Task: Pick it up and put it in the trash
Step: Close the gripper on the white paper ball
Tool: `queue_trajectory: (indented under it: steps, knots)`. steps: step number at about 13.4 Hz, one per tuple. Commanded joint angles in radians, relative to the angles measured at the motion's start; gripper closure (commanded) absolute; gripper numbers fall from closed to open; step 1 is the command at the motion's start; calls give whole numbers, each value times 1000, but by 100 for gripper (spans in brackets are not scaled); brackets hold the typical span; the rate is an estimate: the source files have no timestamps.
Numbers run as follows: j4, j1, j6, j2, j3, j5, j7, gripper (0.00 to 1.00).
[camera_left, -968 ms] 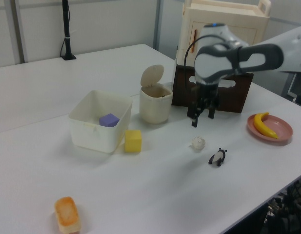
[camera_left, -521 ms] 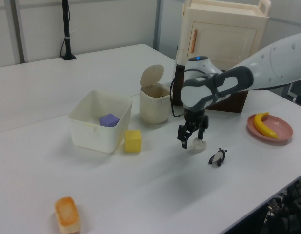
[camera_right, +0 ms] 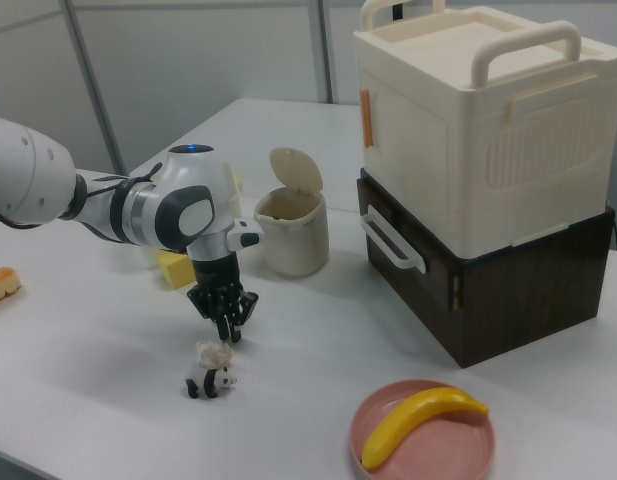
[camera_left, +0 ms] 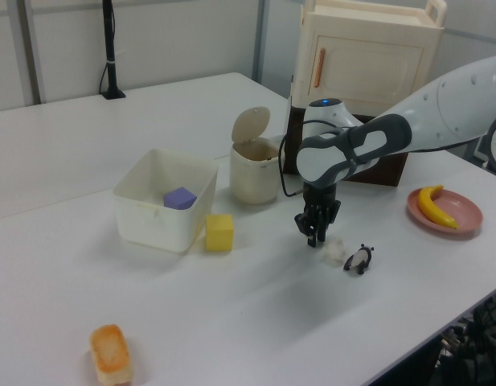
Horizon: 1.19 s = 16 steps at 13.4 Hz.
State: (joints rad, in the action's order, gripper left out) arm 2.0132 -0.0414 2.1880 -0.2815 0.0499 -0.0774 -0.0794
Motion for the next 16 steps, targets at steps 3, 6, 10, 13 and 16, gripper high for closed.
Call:
queue_trajectory:
  steps: [3,6,10,13,16]
  knots:
    - [-7,0,-54,28,4,-16,-11,0]
    - [-8,0,-132,48,4,-16,-11,0]
    - [-8,-3,-215,44,2,-73,-16,0]
    - [-4,-6,-228,25,2,-81,-16,12]
    - [-5,-5,-226,24,1,-81,-20,65]
